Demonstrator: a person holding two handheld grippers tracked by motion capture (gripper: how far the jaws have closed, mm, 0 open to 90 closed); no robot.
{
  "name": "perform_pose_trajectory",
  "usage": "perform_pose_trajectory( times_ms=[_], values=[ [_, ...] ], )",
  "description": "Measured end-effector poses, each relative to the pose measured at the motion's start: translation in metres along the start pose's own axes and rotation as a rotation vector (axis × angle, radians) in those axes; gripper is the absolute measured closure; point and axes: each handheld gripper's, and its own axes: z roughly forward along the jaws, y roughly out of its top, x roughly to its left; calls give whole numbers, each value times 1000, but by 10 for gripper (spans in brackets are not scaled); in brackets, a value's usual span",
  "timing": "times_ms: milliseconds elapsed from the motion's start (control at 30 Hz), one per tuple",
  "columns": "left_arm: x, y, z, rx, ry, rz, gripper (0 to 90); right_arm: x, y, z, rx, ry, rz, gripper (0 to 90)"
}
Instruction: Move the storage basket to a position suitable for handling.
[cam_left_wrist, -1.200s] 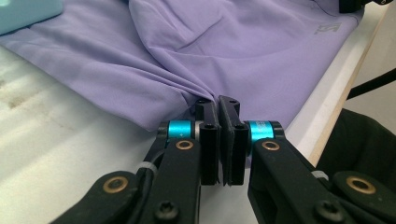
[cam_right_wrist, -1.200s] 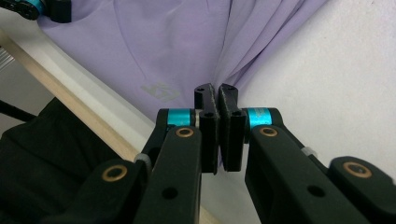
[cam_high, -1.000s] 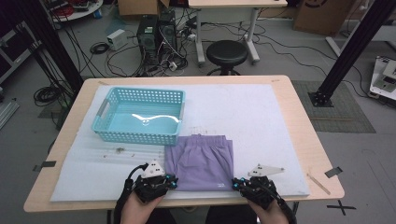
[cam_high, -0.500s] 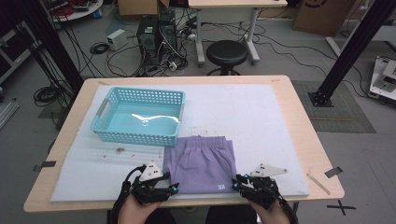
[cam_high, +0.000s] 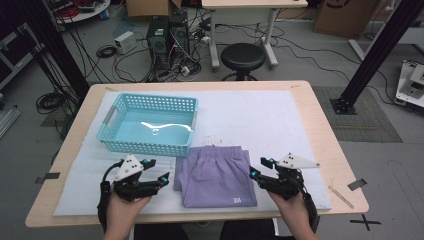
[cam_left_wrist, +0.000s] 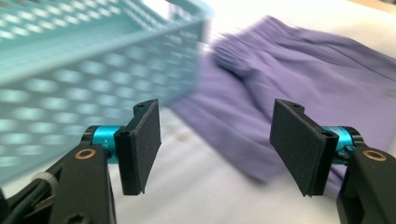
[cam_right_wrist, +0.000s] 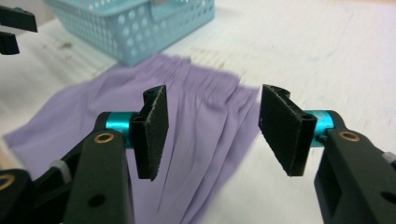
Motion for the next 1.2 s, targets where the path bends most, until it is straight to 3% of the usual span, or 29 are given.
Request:
perform_pose_trajectory(
  times_ms=[200,367,467,767,900,1033,1200],
  values=[
    [42,-2,-20,-61,94,-12,309,-9,14,9,-40,0,2,415],
    [80,-12,-39,-91,181,-55,309,-12,16,15,-46,2,9,413],
    [98,-16,-45,-89,201,-82,306,-13,14,16,-42,4,8,413],
    [134,-25,-48,-86,259,-103,299,-13,12,16,-43,7,3,411],
    [147,-28,-46,-66,258,-115,299,-14,11,16,-47,7,-3,410],
    [154,-31,-43,-60,239,-97,299,-14,10,17,-45,11,-1,409],
    [163,-34,-36,-51,218,-113,299,-14,11,16,-50,14,-5,409]
  ],
)
